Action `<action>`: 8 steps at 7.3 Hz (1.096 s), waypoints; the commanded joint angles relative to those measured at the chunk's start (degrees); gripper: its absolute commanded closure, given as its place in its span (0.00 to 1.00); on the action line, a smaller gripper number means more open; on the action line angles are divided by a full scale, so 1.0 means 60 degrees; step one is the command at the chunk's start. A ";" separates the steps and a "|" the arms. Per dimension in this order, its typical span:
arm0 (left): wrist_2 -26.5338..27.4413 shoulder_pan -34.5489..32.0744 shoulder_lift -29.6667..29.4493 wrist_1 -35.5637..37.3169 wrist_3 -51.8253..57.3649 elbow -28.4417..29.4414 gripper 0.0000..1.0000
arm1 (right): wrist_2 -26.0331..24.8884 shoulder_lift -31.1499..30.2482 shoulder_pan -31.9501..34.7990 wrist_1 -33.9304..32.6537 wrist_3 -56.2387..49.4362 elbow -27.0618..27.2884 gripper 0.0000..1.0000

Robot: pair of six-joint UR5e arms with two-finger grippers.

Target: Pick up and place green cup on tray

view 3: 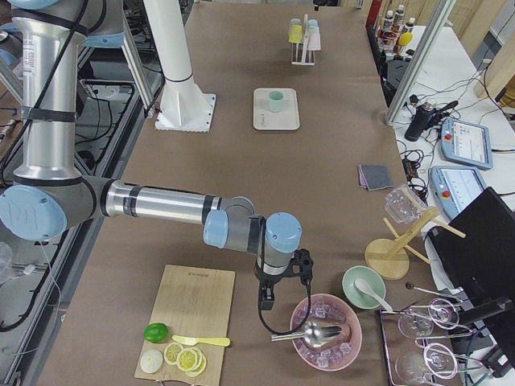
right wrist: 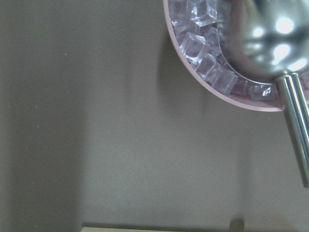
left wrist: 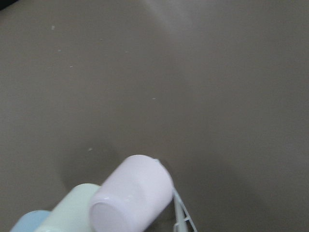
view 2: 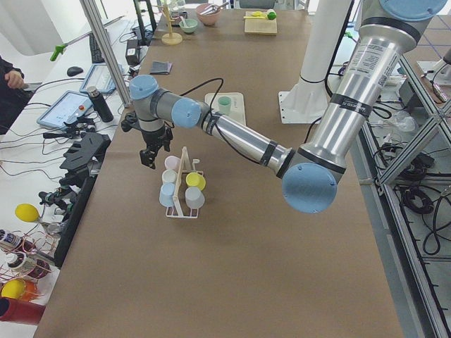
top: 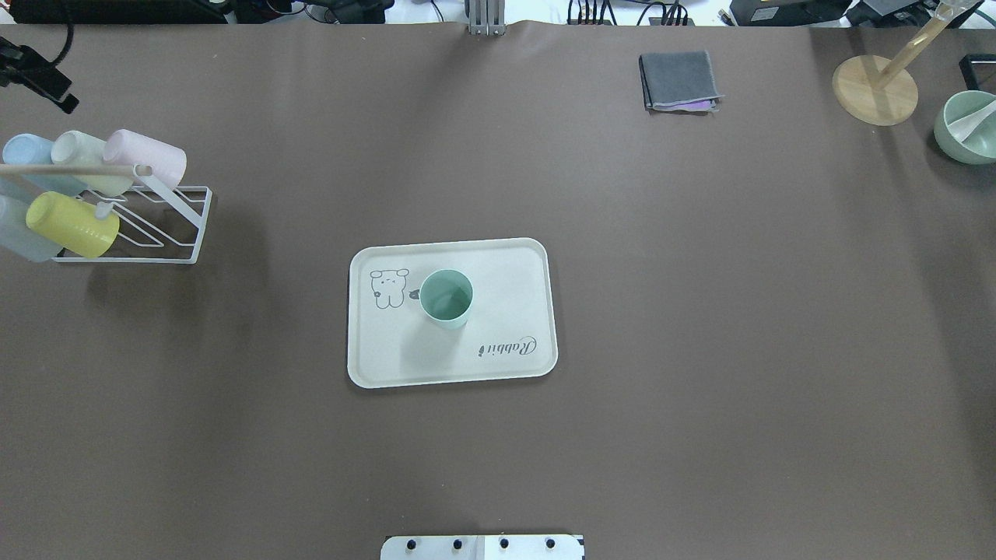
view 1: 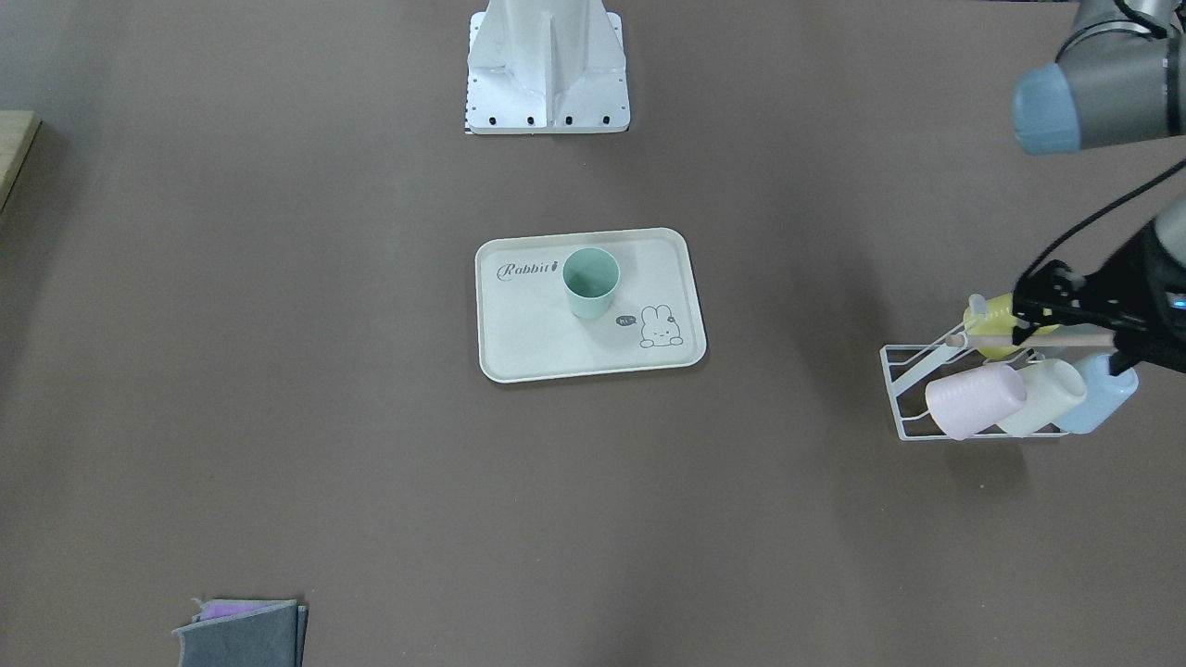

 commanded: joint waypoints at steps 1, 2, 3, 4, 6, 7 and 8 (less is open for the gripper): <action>-0.0071 -0.1353 0.0894 0.0089 0.1368 0.0707 0.02 | 0.0000 -0.0009 0.0000 0.0000 0.0000 0.0007 0.00; -0.0071 -0.1662 0.1497 0.0087 0.2720 0.0780 0.02 | 0.0000 -0.0023 0.0000 0.0000 -0.0015 -0.0007 0.00; -0.0042 -0.1825 0.1590 0.0116 0.3400 0.1056 0.02 | 0.0000 -0.0111 0.0000 0.0000 0.0000 -0.0022 0.00; -0.0070 -0.2030 0.1605 0.0088 0.3465 0.1494 0.02 | 0.0000 -0.0140 0.0000 -0.0014 0.0000 -0.0065 0.00; -0.0071 -0.2032 0.1970 0.0087 0.3451 0.1527 0.02 | 0.0000 -0.0315 0.0014 -0.0015 -0.0015 -0.0109 0.00; -0.0071 -0.2017 0.2030 0.0087 0.3451 0.1527 0.02 | 0.0000 -0.0316 0.0014 0.0000 0.0000 -0.0095 0.00; -0.0071 -0.2017 0.2030 0.0073 0.3451 0.1527 0.02 | 0.0000 -0.0287 0.0014 0.0000 0.0000 -0.0095 0.00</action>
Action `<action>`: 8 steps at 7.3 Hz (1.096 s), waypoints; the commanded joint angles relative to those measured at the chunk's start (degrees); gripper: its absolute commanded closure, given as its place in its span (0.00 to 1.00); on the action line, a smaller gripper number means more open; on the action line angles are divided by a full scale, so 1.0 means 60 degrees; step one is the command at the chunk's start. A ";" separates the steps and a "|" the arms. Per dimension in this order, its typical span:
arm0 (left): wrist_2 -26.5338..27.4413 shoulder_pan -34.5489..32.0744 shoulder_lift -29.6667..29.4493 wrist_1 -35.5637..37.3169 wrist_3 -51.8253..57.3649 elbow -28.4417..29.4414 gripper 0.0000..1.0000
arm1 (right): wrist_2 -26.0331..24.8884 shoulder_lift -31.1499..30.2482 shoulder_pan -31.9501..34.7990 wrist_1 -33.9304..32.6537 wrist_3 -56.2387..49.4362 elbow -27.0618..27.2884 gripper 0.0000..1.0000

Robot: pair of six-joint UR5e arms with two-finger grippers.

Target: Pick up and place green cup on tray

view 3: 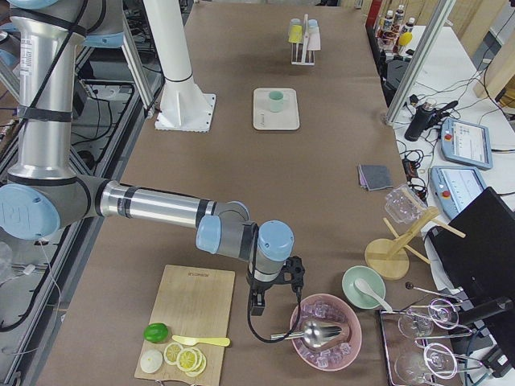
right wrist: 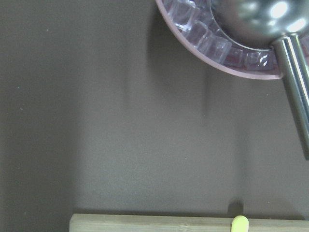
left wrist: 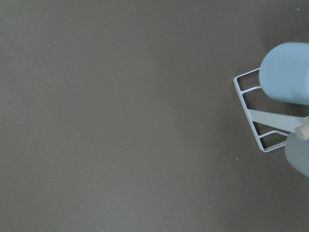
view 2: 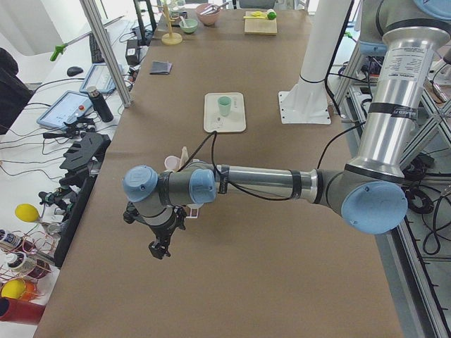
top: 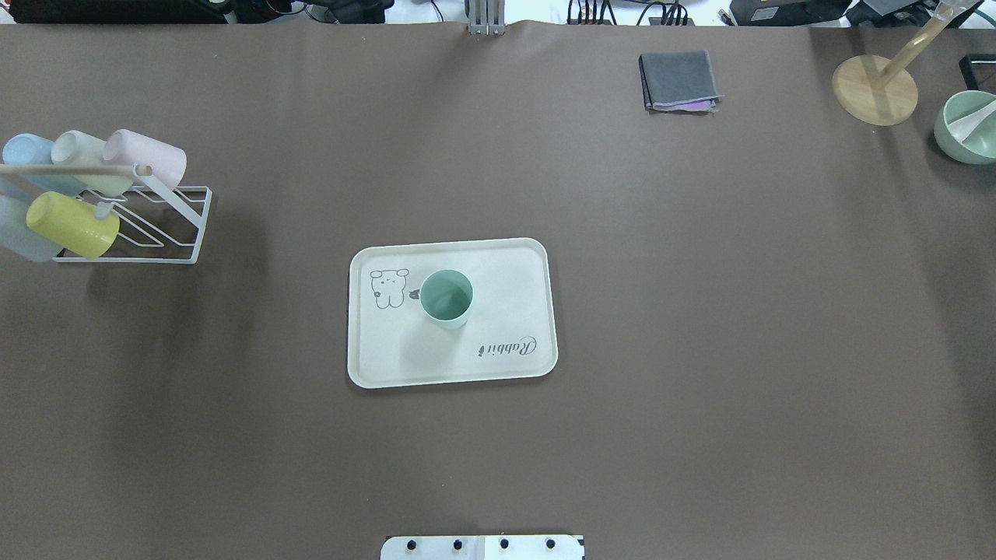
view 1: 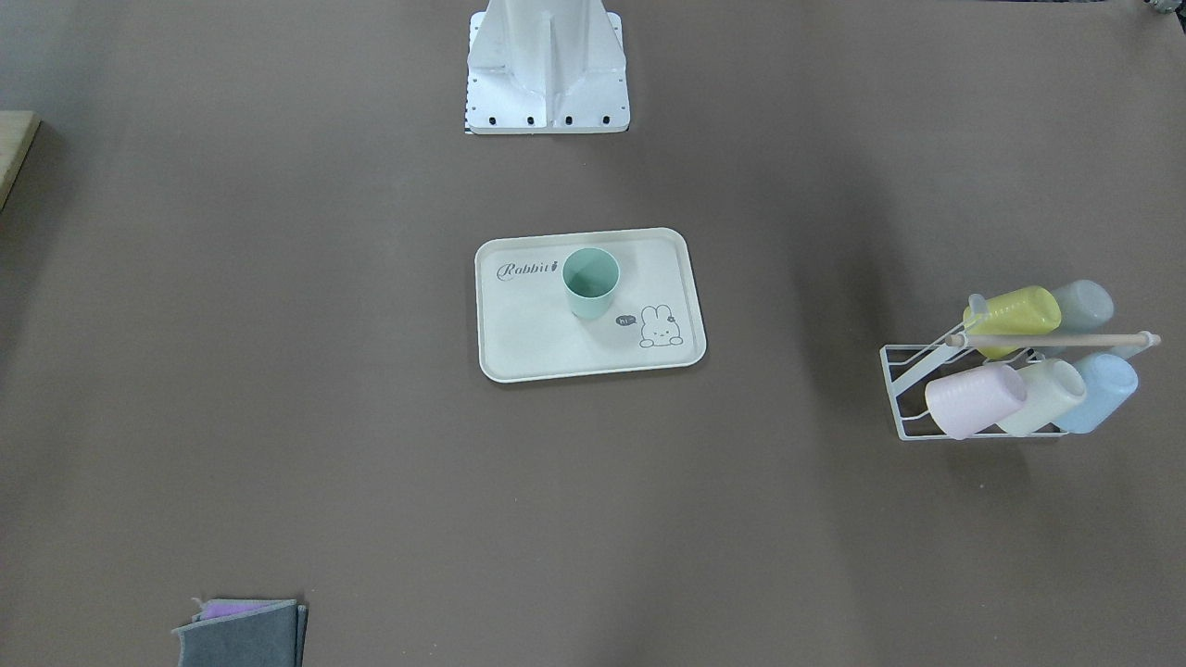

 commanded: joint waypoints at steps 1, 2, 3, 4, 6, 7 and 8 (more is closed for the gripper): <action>0.0000 -0.0002 0.0053 -0.0114 0.0035 -0.0006 0.02 | -0.0002 0.0077 0.0001 0.0005 -0.0009 -0.0002 0.00; 0.0000 -0.0002 0.0053 -0.0231 0.0006 0.0009 0.02 | 0.0013 0.0092 0.0001 0.0005 0.0005 0.0012 0.00; 0.0000 -0.0002 0.0053 -0.0232 0.0006 0.0009 0.02 | 0.0013 0.0121 0.0001 0.0005 0.0005 0.0013 0.00; 0.0000 -0.0002 0.0053 -0.0247 0.0006 0.0023 0.02 | -0.0001 0.0165 -0.0013 0.0005 -0.0009 -0.0002 0.00; 0.0000 -0.0002 0.0053 -0.0247 -0.0052 0.0067 0.02 | 0.0013 0.0165 -0.0013 0.0005 -0.0009 0.0027 0.00; 0.0000 -0.0002 0.0053 -0.0262 -0.0053 0.0067 0.02 | 0.0013 0.0223 -0.0013 0.0005 0.0005 0.0042 0.00; 0.0043 -0.0002 0.0053 -0.0276 -0.0082 0.0038 0.02 | 0.0013 0.0282 -0.0013 0.0005 0.0005 0.0027 0.00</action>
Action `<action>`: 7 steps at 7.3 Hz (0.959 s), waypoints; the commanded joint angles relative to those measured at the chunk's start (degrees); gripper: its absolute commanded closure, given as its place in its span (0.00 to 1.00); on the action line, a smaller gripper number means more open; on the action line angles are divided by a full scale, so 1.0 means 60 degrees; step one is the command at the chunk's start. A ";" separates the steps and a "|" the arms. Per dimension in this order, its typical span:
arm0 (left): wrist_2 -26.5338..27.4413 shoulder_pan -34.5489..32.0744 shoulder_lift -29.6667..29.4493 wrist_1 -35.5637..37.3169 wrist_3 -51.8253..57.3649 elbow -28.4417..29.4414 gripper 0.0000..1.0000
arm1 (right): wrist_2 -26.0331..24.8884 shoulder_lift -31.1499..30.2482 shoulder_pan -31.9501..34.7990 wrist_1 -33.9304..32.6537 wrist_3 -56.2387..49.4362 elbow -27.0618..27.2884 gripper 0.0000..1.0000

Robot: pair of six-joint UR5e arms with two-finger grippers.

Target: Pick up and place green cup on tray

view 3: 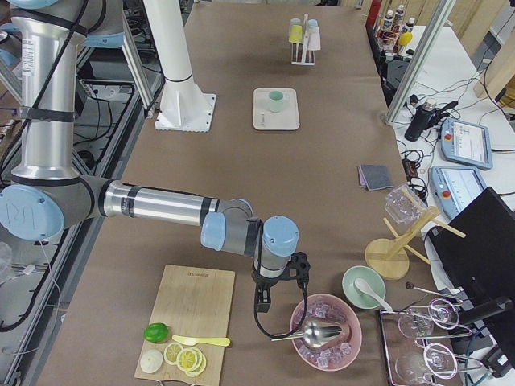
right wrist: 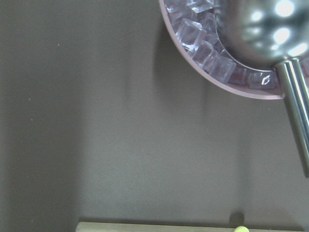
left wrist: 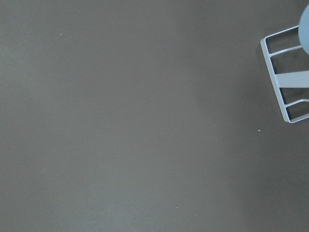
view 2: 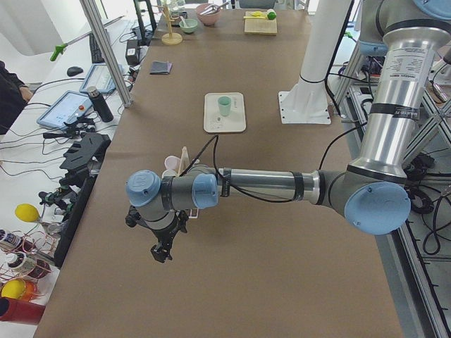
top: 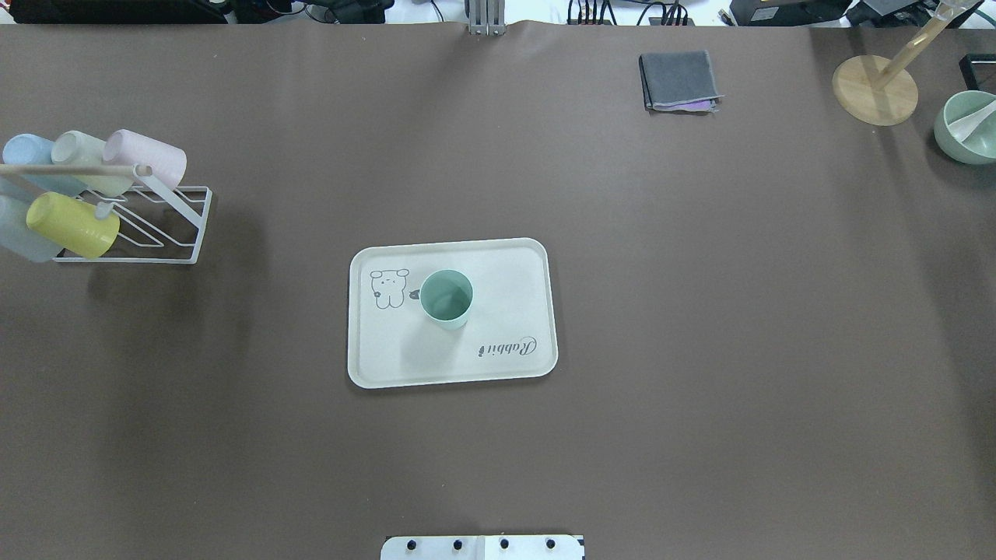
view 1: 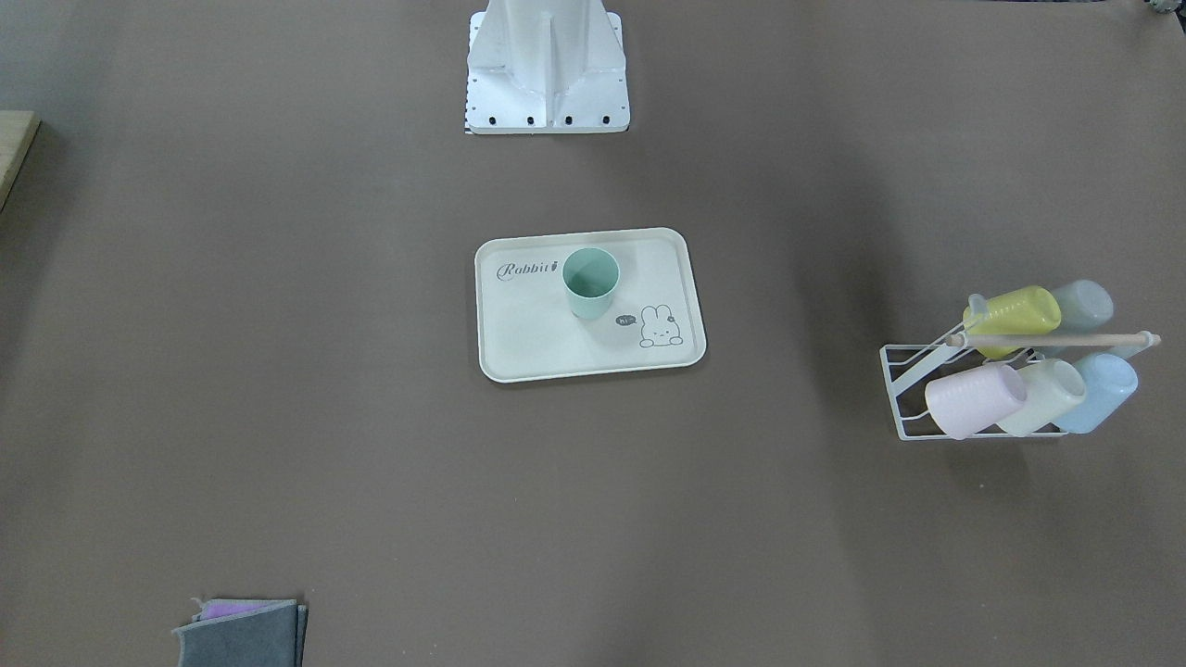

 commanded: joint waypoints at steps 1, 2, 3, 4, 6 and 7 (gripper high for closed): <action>0.0049 -0.0029 0.0015 -0.0017 -0.0012 -0.0031 0.02 | 0.0001 0.0066 -0.0001 0.0000 0.0005 -0.0002 0.00; 0.0035 -0.0029 0.0261 -0.0148 -0.0012 -0.0089 0.02 | 0.0015 0.0066 -0.0001 0.0000 0.0005 -0.0002 0.00; 0.0050 -0.0058 0.0554 -0.0642 -0.0027 -0.0105 0.02 | 0.0015 0.0066 -0.0001 0.0000 0.0005 0.0027 0.00; 0.0050 -0.0102 0.0673 -0.0792 -0.0041 -0.0105 0.02 | 0.0001 0.0066 -0.0001 0.0000 -0.0024 0.0013 0.00; 0.0064 -0.0205 0.0703 -0.0822 -0.0711 -0.0105 0.02 | -0.0014 0.0066 -0.0045 0.0000 -0.0009 -0.0090 0.00; 0.0050 -0.0234 0.0689 -0.0823 -0.0962 -0.0119 0.02 | 0.0001 0.0066 -0.0045 0.0000 0.0005 -0.0090 0.00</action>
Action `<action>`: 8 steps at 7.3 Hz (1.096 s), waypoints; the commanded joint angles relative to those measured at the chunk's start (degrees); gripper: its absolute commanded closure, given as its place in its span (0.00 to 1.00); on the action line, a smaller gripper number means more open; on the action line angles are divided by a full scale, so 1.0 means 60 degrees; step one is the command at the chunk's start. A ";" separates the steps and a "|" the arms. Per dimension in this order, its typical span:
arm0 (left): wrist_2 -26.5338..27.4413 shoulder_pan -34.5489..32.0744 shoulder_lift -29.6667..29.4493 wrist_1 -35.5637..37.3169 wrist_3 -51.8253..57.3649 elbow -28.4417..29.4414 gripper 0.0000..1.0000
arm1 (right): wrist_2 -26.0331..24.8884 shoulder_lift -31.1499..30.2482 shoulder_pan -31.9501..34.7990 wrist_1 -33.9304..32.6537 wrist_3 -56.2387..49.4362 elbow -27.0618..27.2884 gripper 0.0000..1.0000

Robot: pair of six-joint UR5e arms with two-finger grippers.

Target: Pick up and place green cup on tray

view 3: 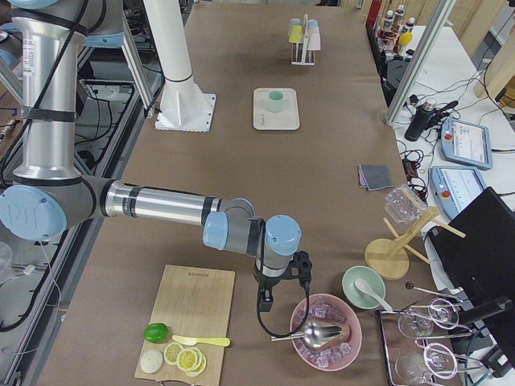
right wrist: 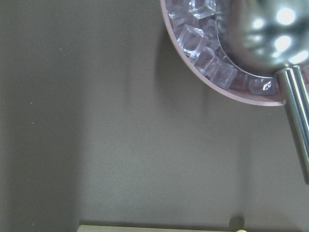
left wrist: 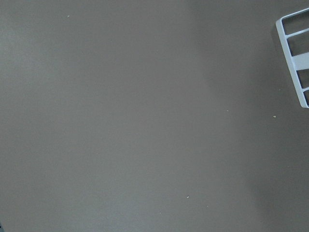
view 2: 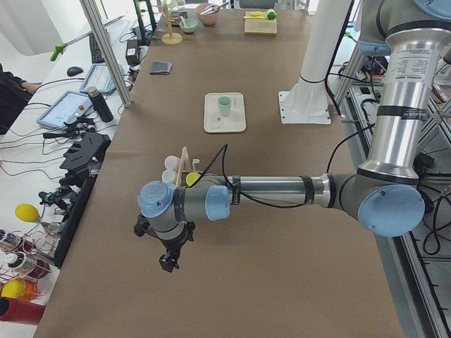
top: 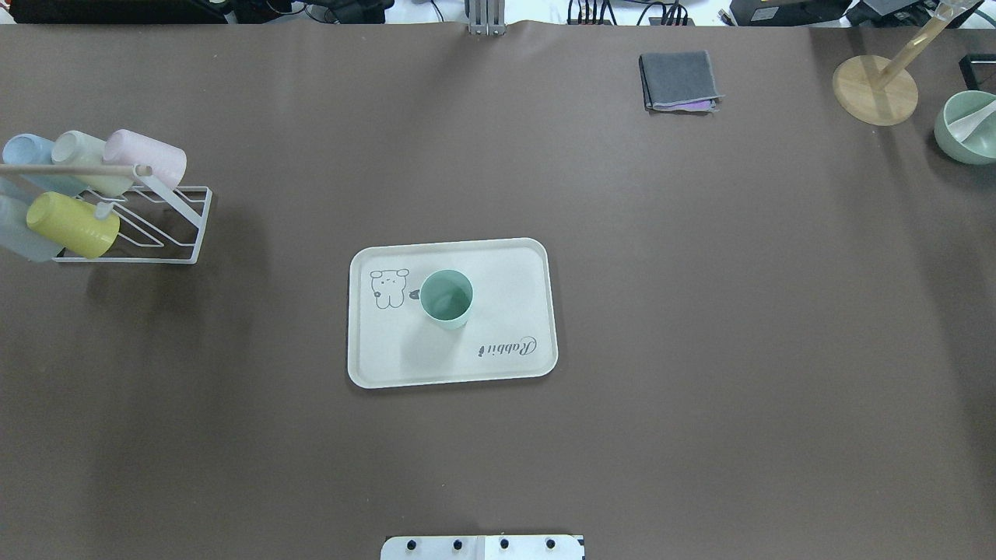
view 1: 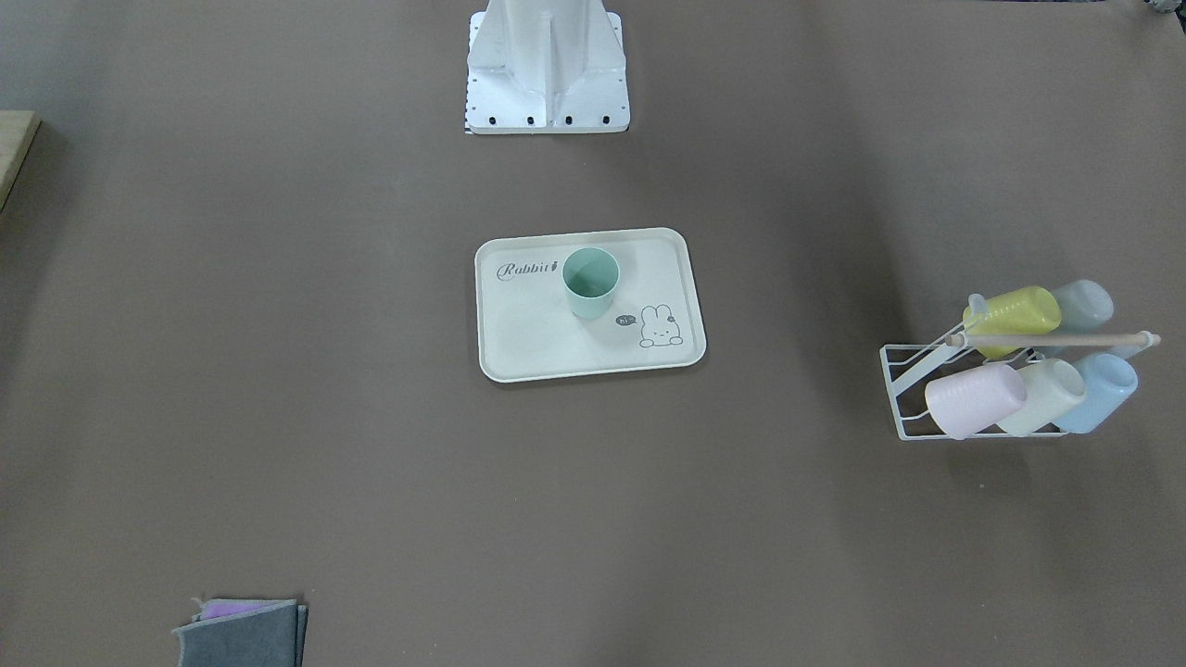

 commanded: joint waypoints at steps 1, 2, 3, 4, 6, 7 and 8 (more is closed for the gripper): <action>-0.0006 -0.0009 0.0017 -0.0021 -0.0625 -0.0116 0.02 | 0.0009 0.0000 -0.0031 0.0000 0.0013 -0.0024 0.00; -0.0006 -0.0009 0.0018 -0.0021 -0.0816 -0.0160 0.02 | -0.0005 0.0000 -0.0089 0.0014 0.0013 -0.0010 0.00; -0.0006 -0.0009 0.0061 -0.0036 -0.0818 -0.0161 0.02 | 0.0009 0.0000 -0.0089 0.0000 0.0013 -0.0024 0.00; -0.0006 -0.0009 0.0062 -0.0036 -0.0818 -0.0117 0.02 | -0.0005 0.0000 -0.0075 0.0000 0.0013 -0.0053 0.00; 0.0009 -0.0009 0.0062 -0.0138 -0.0804 -0.0087 0.02 | -0.0020 -0.0015 -0.0075 0.0000 0.0013 -0.0184 0.00; 0.0009 -0.0009 0.0062 -0.0211 -0.0804 -0.0073 0.02 | -0.0020 0.0000 -0.0075 0.0000 0.0013 -0.0200 0.00; 0.0009 0.0006 0.0062 -0.0212 -0.0804 -0.0058 0.02 | -0.0020 0.0015 -0.0075 0.0000 0.0013 -0.0214 0.00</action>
